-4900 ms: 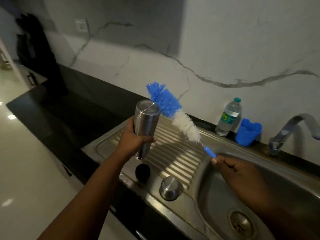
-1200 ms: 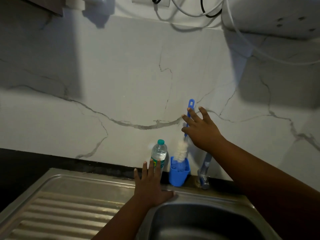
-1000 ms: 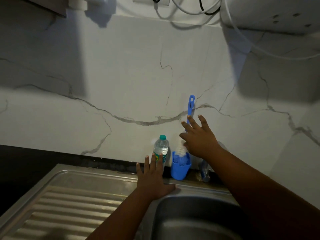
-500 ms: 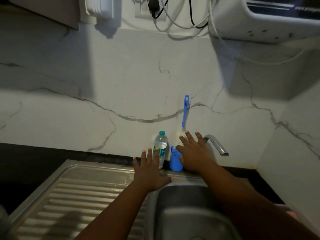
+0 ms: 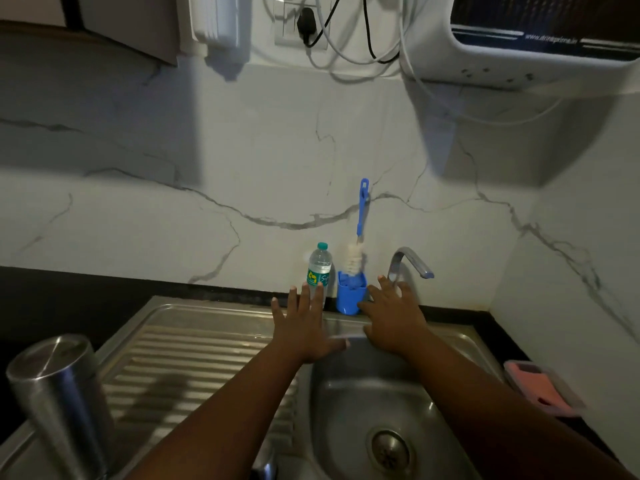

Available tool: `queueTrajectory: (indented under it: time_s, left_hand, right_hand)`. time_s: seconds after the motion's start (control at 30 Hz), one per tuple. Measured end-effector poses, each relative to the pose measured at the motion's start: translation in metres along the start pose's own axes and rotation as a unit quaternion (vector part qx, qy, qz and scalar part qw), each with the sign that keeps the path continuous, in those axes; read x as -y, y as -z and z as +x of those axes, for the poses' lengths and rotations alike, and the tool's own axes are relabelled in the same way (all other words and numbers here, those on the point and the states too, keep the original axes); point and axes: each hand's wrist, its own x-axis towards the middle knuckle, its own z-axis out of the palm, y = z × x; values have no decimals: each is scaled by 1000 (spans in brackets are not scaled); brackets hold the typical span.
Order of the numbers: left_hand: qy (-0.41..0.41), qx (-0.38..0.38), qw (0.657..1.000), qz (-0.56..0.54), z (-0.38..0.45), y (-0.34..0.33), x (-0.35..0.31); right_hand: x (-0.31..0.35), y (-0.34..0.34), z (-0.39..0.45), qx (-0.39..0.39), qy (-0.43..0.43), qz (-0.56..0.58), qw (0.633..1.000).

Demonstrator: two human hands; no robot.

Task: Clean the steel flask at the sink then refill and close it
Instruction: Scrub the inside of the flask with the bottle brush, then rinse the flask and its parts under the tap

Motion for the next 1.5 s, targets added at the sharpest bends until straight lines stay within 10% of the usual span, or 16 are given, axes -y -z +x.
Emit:
queueTrajectory:
  time_s: [0.63,1.07,1.5]
  left_hand:
    - [170,99,980,27,-119,-69,-51]
    - [347,-20,938,-12,-179,-76,-23]
    - [230,-67,952,-193,-131,-72,11]
  right_hand:
    - [-59,-64,-151,44,58,106,992]
    - [-55,-93,-166,92,93,134,982]
    - [-45,-98,-114,133,55,129,981]
